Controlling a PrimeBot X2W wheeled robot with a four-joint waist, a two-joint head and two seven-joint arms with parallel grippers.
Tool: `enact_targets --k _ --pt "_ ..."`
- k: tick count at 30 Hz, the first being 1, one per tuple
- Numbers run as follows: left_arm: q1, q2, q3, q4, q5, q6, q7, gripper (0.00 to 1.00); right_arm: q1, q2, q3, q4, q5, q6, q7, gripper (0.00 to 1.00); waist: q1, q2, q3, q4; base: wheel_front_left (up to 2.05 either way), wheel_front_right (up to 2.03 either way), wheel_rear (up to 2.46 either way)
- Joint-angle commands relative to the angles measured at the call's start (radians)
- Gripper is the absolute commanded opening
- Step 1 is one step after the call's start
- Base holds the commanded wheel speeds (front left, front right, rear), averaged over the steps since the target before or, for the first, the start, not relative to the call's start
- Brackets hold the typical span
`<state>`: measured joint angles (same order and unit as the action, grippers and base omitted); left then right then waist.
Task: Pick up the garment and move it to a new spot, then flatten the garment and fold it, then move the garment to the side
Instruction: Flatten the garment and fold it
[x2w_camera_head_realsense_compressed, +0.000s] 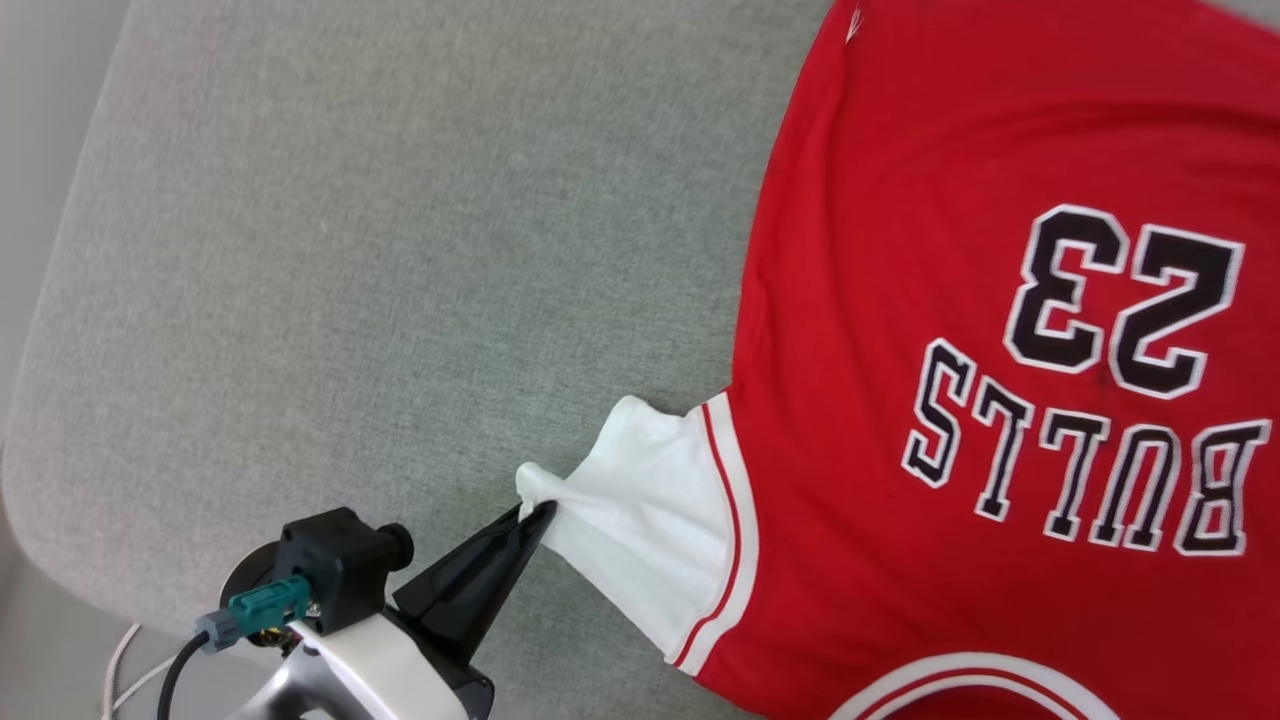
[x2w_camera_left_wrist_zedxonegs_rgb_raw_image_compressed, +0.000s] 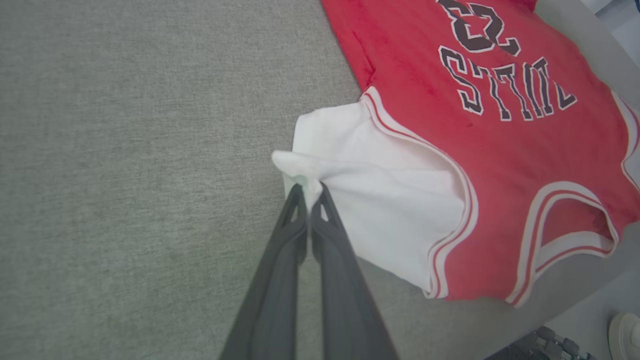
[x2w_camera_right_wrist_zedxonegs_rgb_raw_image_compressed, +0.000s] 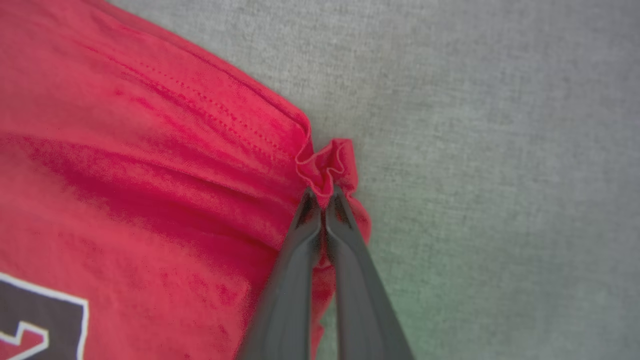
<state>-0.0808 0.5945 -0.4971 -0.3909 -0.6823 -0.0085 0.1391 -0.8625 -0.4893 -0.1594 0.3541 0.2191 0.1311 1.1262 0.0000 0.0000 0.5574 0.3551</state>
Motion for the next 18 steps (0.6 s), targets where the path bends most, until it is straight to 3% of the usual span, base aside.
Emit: enact_targets --k 1,6,18 --pt "0.016 0.006 0.008 0.002 -0.003 0.009 0.001 0.0 0.103 0.018 0.012 0.027 0.016 -0.001 0.008 0.0 0.0 0.0 -0.065 -0.051 0.0 0.0 0.0" --pt "0.053 0.01 0.03 -0.008 -0.019 0.04 -0.009 0.0 0.229 0.056 0.005 -0.005 0.097 -0.001 -0.039 0.0 0.0 0.0 -0.16 -0.111 0.0 0.0 0.0" --pt "0.152 0.019 0.064 0.036 -0.059 0.096 -0.026 0.0 0.608 0.053 0.009 -0.197 0.268 -0.001 -0.09 0.0 0.0 0.0 -0.346 -0.234 0.0 0.0 0.0"
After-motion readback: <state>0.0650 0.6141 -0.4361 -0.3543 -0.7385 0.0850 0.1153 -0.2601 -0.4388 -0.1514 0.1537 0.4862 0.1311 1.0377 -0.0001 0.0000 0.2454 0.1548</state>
